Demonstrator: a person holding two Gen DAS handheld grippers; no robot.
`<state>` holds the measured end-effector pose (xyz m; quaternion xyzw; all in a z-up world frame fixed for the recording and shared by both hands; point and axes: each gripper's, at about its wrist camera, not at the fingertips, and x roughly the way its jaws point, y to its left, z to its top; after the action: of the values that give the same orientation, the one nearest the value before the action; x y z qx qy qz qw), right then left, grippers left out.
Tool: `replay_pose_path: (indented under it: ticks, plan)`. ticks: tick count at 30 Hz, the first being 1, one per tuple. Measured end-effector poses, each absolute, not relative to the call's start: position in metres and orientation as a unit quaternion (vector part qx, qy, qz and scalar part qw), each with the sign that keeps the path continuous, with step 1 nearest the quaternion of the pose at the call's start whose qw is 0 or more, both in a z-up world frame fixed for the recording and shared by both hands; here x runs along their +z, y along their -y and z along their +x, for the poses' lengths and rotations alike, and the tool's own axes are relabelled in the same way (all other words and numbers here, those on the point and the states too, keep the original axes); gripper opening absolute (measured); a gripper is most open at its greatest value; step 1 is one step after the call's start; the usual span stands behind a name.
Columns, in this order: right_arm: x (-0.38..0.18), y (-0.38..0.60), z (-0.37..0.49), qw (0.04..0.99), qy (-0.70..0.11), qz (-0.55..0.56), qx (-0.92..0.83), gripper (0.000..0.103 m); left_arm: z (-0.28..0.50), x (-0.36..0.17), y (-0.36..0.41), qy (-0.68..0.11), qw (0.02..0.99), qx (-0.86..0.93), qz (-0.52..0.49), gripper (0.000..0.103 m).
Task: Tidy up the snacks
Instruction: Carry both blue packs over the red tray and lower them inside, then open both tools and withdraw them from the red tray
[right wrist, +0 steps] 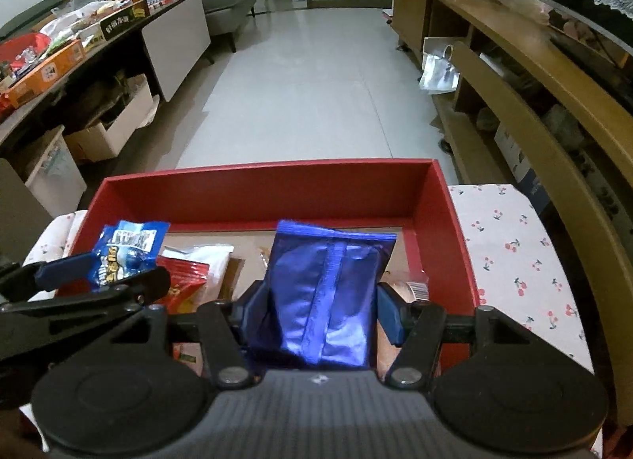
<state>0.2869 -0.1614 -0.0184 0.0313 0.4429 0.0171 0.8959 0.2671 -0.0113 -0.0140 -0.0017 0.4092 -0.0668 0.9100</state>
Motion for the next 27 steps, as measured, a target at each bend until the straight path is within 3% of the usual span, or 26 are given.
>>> replay_pose_path:
  ticks: [27]
  plan:
    - [0.028,0.185,0.25,0.91,-0.412,0.044,0.002,0.077,0.227,0.023,0.02,-0.385,0.916,-0.109,-0.008,0.08]
